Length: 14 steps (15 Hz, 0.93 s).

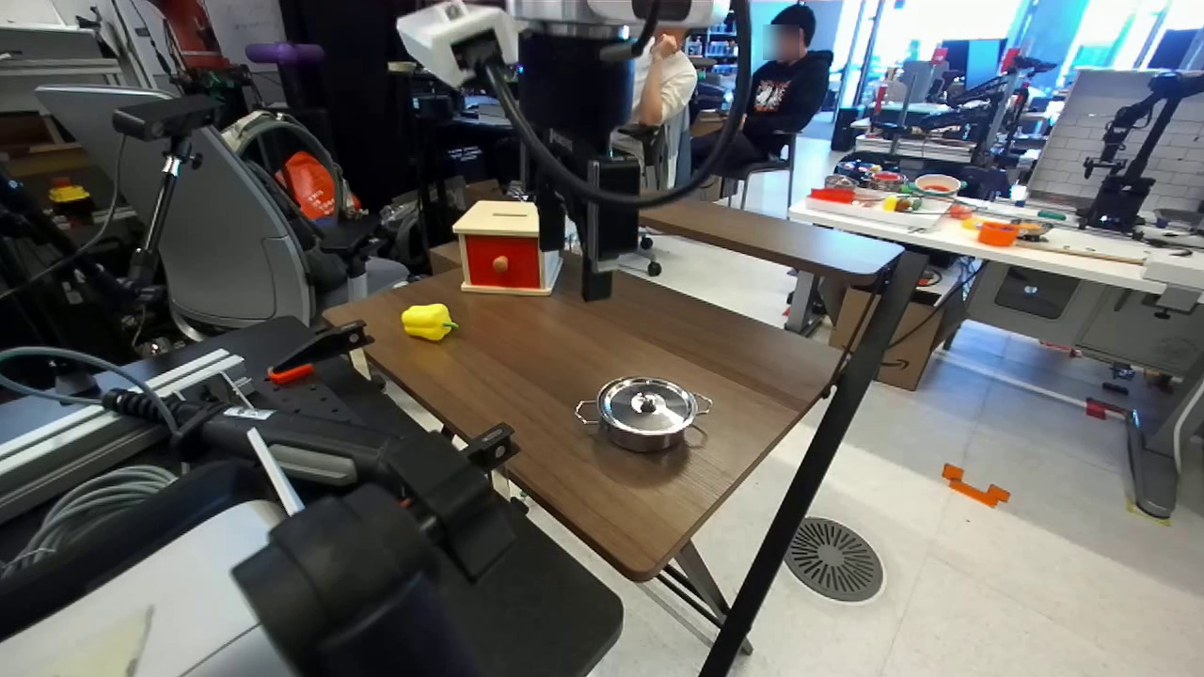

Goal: Uncover the pot and then put the yellow pepper in the pot

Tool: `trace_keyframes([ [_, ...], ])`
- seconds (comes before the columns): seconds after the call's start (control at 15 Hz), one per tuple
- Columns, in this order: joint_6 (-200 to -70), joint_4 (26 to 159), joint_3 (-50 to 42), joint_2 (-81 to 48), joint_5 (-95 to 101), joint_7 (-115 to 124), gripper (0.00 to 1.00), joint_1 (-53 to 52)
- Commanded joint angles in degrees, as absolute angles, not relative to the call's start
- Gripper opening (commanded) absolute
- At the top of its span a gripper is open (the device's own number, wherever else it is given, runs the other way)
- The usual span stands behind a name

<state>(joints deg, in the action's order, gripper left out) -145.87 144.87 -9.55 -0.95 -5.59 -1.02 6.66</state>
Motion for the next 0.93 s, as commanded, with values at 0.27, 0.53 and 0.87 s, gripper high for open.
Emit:
trace_keyframes([
  [0.27, -152.6, 136.7, -8.4, -16.9, -8.2, 1.1, 1.00, 7.7],
  [0.53, -153.6, 132.9, -8.7, -22.7, -7.2, 3.8, 1.00, 7.4],
  [0.87, -153.7, 129.4, -8.6, -27.4, -7.1, 5.5, 1.00, 7.1],
])
